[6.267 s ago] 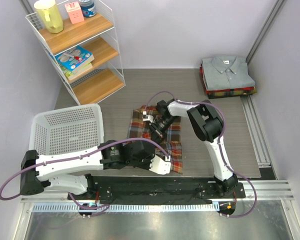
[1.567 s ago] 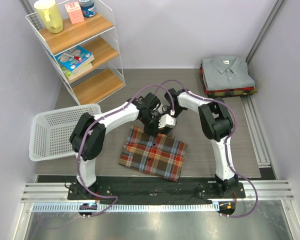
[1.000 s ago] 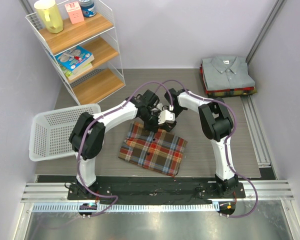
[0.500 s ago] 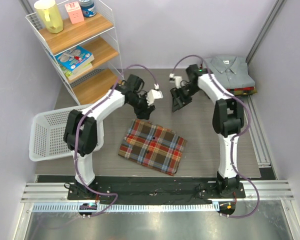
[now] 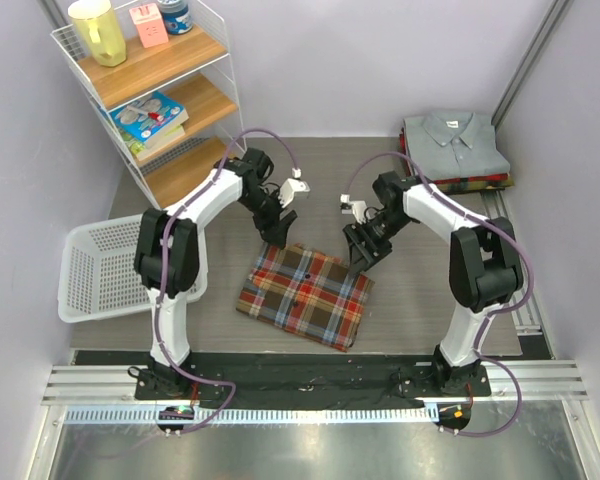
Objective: Fold and stack the long sleeve shirts
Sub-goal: Fold the shirt
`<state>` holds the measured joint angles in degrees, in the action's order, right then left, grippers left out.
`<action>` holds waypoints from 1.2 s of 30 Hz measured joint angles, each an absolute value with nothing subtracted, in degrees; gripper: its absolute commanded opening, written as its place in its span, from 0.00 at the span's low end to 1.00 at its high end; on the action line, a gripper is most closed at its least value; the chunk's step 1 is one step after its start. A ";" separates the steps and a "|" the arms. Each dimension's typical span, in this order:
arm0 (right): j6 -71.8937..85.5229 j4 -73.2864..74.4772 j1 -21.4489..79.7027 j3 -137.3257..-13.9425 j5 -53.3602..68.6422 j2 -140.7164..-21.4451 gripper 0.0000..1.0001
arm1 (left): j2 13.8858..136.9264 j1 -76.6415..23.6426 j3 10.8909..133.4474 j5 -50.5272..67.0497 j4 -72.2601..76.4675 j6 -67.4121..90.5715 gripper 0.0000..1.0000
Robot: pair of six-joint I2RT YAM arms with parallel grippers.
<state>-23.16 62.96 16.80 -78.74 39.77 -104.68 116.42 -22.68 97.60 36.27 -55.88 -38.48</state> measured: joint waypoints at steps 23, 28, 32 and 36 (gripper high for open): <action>-23.24 50.57 14.41 -92.71 28.18 -122.96 0.01 | 135.70 -14.39 110.91 39.70 -56.82 -25.74 0.00; -21.41 47.99 14.61 -94.56 25.15 -124.27 0.34 | 135.96 -14.15 111.83 38.26 -56.14 -22.31 0.31; -19.42 46.78 14.24 -95.72 23.11 -123.96 0.65 | 134.67 -13.21 110.85 39.20 -54.46 -18.26 0.53; -17.61 46.72 13.50 -95.53 22.55 -119.63 0.98 | 125.86 -10.92 101.47 39.57 -48.07 -14.57 0.90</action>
<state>-17.61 46.72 13.50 -95.53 22.55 -119.63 125.86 -10.92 101.47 39.57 -48.07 -14.57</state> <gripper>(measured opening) 0.763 0.691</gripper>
